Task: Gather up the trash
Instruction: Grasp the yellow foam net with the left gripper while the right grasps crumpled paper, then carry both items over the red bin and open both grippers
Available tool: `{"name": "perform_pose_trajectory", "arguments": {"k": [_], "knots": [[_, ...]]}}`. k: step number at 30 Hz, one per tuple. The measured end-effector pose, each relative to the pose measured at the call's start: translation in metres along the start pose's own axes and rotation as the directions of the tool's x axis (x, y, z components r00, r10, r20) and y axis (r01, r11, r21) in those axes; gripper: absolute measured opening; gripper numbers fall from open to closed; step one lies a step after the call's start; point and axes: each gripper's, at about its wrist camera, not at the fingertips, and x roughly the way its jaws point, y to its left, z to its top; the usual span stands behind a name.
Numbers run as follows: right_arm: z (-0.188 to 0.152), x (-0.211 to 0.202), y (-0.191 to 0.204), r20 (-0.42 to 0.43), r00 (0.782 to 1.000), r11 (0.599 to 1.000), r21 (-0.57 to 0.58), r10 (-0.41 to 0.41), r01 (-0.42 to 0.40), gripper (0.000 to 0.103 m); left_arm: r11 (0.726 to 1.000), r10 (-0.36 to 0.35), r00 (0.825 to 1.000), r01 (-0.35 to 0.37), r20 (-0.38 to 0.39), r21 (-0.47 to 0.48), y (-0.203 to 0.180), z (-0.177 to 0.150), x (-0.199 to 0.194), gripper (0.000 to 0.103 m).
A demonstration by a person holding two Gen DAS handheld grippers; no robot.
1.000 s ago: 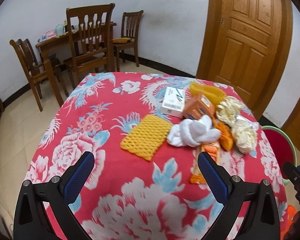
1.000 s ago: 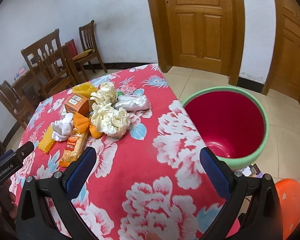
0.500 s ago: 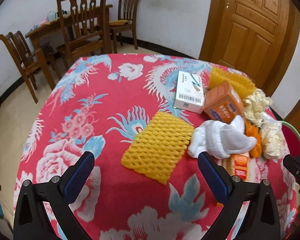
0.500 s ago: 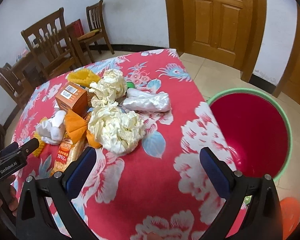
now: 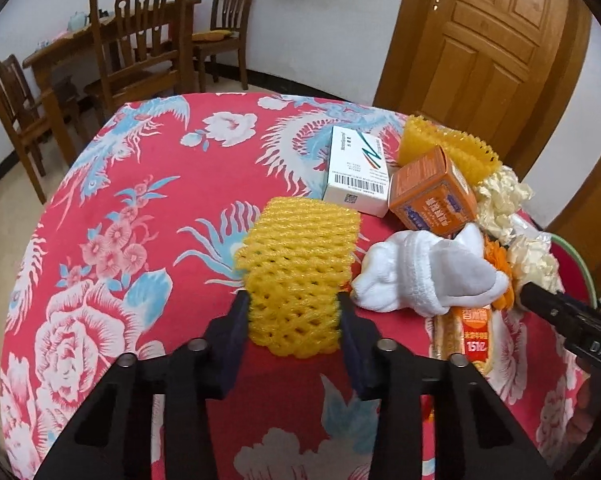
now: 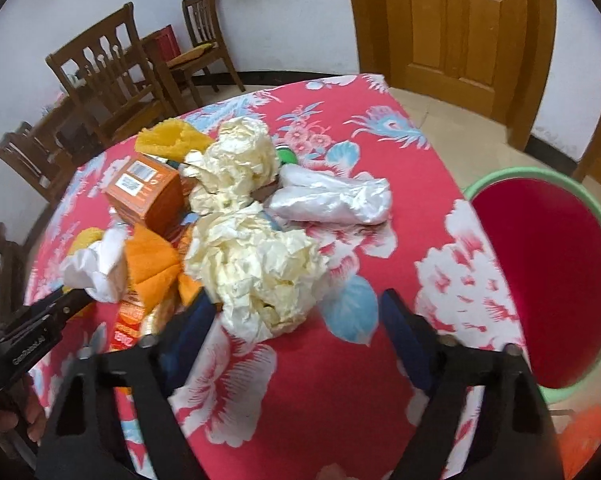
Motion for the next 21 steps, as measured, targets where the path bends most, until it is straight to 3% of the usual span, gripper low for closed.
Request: {"name": "perform_pose_trajectory", "arguments": {"k": [2, 7, 10, 16, 21], "knots": [[0.000, 0.001, -0.001, -0.017, 0.999, 0.999, 0.023, 0.032, -0.032, 0.069, 1.000, 0.001, 1.000, -0.001, 0.009, -0.004, 0.000, -0.001, -0.005, 0.038], [-0.002, -0.003, -0.004, 0.001, 0.998, 0.998, 0.032, 0.061, -0.061, 0.046, 1.000, -0.021, 0.999, 0.022, 0.039, -0.012, -0.001, -0.003, -0.019, 0.027], [-0.003, -0.004, -0.007, -0.015, 0.996, 0.995, 0.053, 0.084, -0.083, 0.044, 0.999, -0.045, 0.998, 0.045, 0.055, -0.012, -0.003, -0.005, -0.029, 0.019], [-0.008, -0.010, -0.016, -0.009, 0.995, 0.992, 0.086, 0.098, -0.097, 0.033, 0.996, -0.089, 0.993, 0.090, 0.073, -0.005, -0.010, -0.009, -0.047, 0.015], [-0.012, -0.025, -0.022, 0.030, 0.995, 0.991, 0.087, 0.095, -0.097, 0.031, 0.993, -0.120, 0.988, 0.119, 0.095, 0.011, -0.019, -0.010, -0.062, 0.014]]}}
